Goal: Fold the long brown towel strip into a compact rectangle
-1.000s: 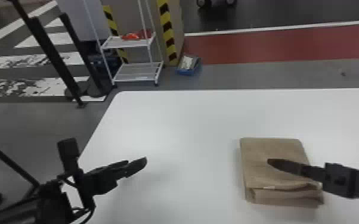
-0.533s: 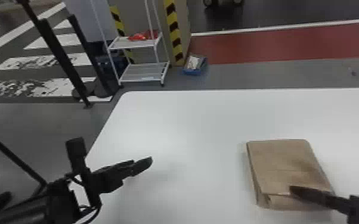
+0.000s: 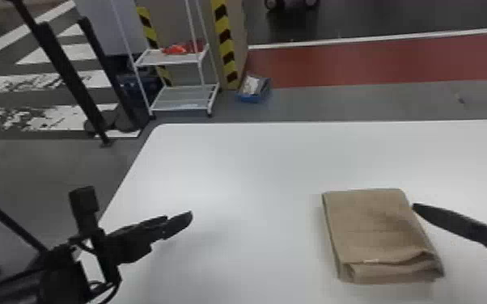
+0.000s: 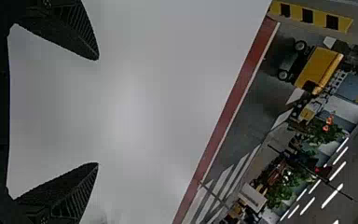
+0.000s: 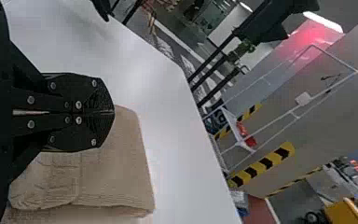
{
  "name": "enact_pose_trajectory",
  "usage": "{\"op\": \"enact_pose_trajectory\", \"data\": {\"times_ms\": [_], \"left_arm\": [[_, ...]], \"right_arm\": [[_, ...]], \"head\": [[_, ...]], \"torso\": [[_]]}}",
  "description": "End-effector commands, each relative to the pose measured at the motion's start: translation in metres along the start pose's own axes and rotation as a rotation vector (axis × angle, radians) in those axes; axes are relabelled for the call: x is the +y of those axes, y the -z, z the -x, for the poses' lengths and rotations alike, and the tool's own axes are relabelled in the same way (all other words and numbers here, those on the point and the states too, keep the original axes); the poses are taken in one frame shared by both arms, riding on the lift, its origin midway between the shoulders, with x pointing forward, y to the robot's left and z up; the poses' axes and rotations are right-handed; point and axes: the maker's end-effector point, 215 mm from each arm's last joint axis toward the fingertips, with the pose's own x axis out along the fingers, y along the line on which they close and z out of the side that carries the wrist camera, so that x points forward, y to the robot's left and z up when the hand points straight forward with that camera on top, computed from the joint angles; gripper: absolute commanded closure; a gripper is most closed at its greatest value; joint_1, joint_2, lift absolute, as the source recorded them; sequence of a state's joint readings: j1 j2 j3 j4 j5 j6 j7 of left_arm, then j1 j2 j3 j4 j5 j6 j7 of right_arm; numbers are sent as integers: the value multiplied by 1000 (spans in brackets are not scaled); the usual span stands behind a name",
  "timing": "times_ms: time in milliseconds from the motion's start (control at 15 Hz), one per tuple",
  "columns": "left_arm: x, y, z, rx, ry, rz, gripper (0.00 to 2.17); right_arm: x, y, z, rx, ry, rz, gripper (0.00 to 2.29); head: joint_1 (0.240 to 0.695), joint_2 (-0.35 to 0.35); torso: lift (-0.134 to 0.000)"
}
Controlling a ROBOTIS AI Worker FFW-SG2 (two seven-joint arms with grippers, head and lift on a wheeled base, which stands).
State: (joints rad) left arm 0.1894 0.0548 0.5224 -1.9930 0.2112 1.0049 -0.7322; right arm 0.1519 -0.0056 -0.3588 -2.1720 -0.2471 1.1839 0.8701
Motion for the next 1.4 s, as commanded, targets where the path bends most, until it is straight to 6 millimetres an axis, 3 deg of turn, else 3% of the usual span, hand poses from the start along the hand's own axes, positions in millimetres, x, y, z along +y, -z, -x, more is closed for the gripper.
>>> {"op": "enact_pose_trajectory", "data": {"times_ms": [0,67,133,267,400,467,533,733,1067,1333], "left_arm": [[-10,9,7,-12,20,-4,76],[-19,5,10,-73,47,-25,76],[-26,-14,15,-188,56,-88,80],[-39,-59,40,-419,45,-309,80],[-48,-54,53,-479,55,-338,80],[-43,-45,57,-478,47,-330,83],[-36,-43,63,-500,28,-347,87],[-13,-43,72,-533,-74,-380,90],[-11,-36,72,-487,-99,-448,90],[-11,-34,75,-486,-105,-474,90]], "right_arm": [[-25,-19,31,-92,106,102,1170],[-45,-18,45,-126,182,140,302],[-64,-21,60,-185,271,216,12],[-72,-31,82,-317,363,367,16],[-54,-29,95,-434,413,474,43],[-33,-31,103,-515,431,526,46],[-26,-27,100,-528,423,530,60],[-33,-12,88,-497,478,540,70],[1,-5,53,-490,450,538,76],[3,3,39,-460,457,526,76]], "head": [[695,185],[695,161],[695,138],[695,74],[695,36],[695,30],[695,26],[695,72],[695,137],[695,192]], "torso": [[-120],[-120],[-120],[-120],[-120],[-120],[-120],[-120],[-120],[-120]]}}
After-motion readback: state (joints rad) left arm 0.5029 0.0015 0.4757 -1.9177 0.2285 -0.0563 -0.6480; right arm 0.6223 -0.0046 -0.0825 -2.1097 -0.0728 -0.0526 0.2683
